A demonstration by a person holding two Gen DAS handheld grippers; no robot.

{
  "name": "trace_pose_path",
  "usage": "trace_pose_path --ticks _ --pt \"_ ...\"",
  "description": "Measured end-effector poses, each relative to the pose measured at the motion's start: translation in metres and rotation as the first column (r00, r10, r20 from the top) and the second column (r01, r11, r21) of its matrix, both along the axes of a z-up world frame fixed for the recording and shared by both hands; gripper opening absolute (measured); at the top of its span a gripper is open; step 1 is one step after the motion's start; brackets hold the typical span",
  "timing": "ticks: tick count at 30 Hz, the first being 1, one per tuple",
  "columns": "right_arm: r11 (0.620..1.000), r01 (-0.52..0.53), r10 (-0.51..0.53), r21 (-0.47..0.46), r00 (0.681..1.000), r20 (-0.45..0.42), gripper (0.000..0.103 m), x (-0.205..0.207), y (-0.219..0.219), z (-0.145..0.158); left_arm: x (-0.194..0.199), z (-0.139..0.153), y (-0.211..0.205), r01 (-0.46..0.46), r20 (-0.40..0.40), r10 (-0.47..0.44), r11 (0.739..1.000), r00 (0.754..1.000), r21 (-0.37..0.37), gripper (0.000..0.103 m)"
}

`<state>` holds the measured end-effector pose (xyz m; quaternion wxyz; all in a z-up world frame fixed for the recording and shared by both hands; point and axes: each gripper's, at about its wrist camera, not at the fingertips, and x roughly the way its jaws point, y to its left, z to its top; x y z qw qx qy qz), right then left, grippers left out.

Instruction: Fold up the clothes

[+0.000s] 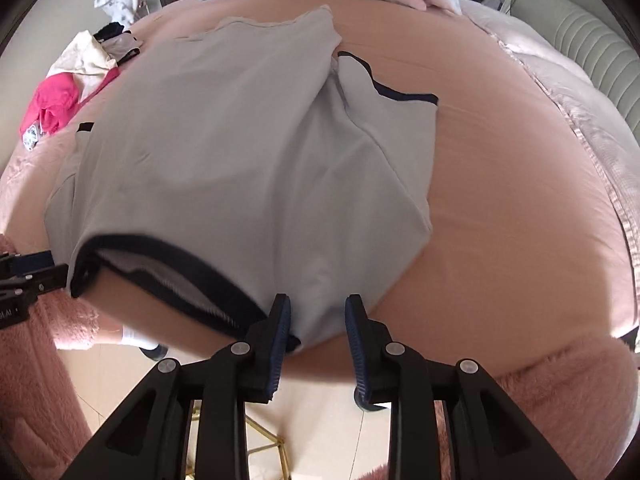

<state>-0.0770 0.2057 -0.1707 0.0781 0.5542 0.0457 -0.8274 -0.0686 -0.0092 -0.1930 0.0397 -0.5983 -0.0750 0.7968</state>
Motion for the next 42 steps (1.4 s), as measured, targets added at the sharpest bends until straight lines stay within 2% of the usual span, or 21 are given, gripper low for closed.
trace_pose_path --ticks 3,5,7,11,14,18,20,21,23,24,26,28,29,32,34,35,36,37,38,41,42 --pt "0.980 0.086 -0.090 -0.179 0.996 -0.018 0.028 0.001 0.018 0.014 -0.002 0.013 -0.017 -0.087 -0.059 0.098 0.981 0.993 0.173 0.047" --pt "0.949 0.156 -0.169 -0.276 0.985 -0.025 0.029 -0.002 0.028 0.020 -0.006 0.013 -0.026 -0.150 -0.068 0.169 0.963 0.983 0.225 0.047" --pt "0.924 0.228 -0.243 -0.307 0.970 -0.010 0.029 -0.011 0.037 0.017 -0.007 0.006 -0.034 -0.217 -0.048 0.233 0.950 0.971 0.226 0.047" --pt "0.915 0.284 -0.281 -0.287 0.958 0.050 0.028 -0.030 0.059 0.003 -0.007 -0.003 -0.039 -0.286 -0.003 0.293 0.937 0.956 0.202 0.047" --pt "0.907 0.289 -0.284 -0.306 0.957 0.063 0.029 -0.032 0.060 -0.004 -0.008 -0.009 -0.039 -0.267 -0.001 0.274 0.938 0.962 0.223 0.047" --pt "0.929 0.217 -0.212 -0.299 0.976 0.050 0.028 -0.043 0.049 -0.013 -0.013 -0.011 -0.036 -0.225 -0.027 0.237 0.949 0.971 0.218 0.046" --pt "0.922 0.164 -0.152 -0.349 0.986 0.064 0.016 -0.041 0.043 -0.012 -0.014 -0.010 -0.036 -0.205 -0.041 0.221 0.950 0.974 0.234 0.018" --pt "0.920 0.157 -0.142 -0.359 0.988 0.066 0.012 -0.037 0.041 -0.013 -0.014 -0.010 -0.040 -0.204 -0.043 0.222 0.946 0.974 0.251 0.010" --pt "0.920 0.157 -0.147 -0.360 0.988 0.055 0.012 -0.029 0.039 -0.012 -0.013 -0.009 -0.045 -0.202 -0.047 0.224 0.937 0.973 0.284 0.008" --pt "0.913 0.204 -0.202 -0.354 0.979 0.044 0.012 -0.023 0.046 -0.009 -0.010 -0.005 -0.044 -0.208 -0.058 0.235 0.930 0.970 0.302 0.008" --pt "0.892 0.296 -0.307 -0.343 0.951 0.021 0.012 -0.012 0.059 -0.003 0.009 -0.009 -0.058 -0.235 -0.079 0.280 0.905 0.957 0.355 0.008" --pt "0.857 0.372 -0.393 -0.357 0.919 0.014 0.012 -0.010 0.077 -0.004 0.013 -0.011 -0.069 -0.260 -0.057 0.311 0.871 0.949 0.416 0.008" --pt "0.852 0.384 -0.399 -0.356 0.916 0.033 0.012 -0.011 0.084 -0.009 0.015 -0.013 -0.073 -0.271 -0.043 0.322 0.856 0.946 0.441 0.008" --pt "0.843 0.378 -0.372 -0.382 0.924 0.092 0.016 -0.018 0.081 -0.022 0.017 -0.028 -0.069 -0.293 0.029 0.313 0.847 0.949 0.443 0.015" --pt "0.834 0.357 -0.350 -0.421 0.932 0.095 0.032 -0.019 0.078 -0.021 0.014 -0.030 -0.058 -0.286 0.030 0.306 0.844 0.951 0.453 0.030" --pt "0.827 0.344 -0.336 -0.444 0.937 0.100 0.032 -0.020 0.075 -0.020 0.017 -0.027 -0.056 -0.275 0.015 0.304 0.840 0.953 0.467 0.037" --pt "0.817 0.331 -0.320 -0.473 0.941 0.107 0.032 -0.022 0.072 -0.021 0.019 -0.025 -0.056 -0.264 0.002 0.302 0.833 0.953 0.487 0.050" --pt "0.802 0.324 -0.307 -0.502 0.944 0.118 0.032 -0.024 0.069 -0.024 0.021 -0.023 -0.058 -0.258 -0.016 0.307 0.826 0.952 0.501 0.057" --pt "0.787 0.317 -0.295 -0.529 0.947 0.129 0.032 -0.026 0.065 -0.027 0.022 -0.021 -0.058 -0.253 -0.033 0.312 0.822 0.949 0.510 0.057" --pt "0.775 0.328 -0.297 -0.540 0.944 0.146 0.032 -0.033 0.064 -0.036 0.015 -0.021 -0.053 -0.236 -0.062 0.294 0.860 0.954 0.452 0.056" --pt "0.768 0.331 -0.300 -0.548 0.942 0.148 0.029 -0.034 0.065 -0.037 0.016 -0.019 -0.053 -0.236 -0.069 0.294 0.869 0.953 0.435 0.046"
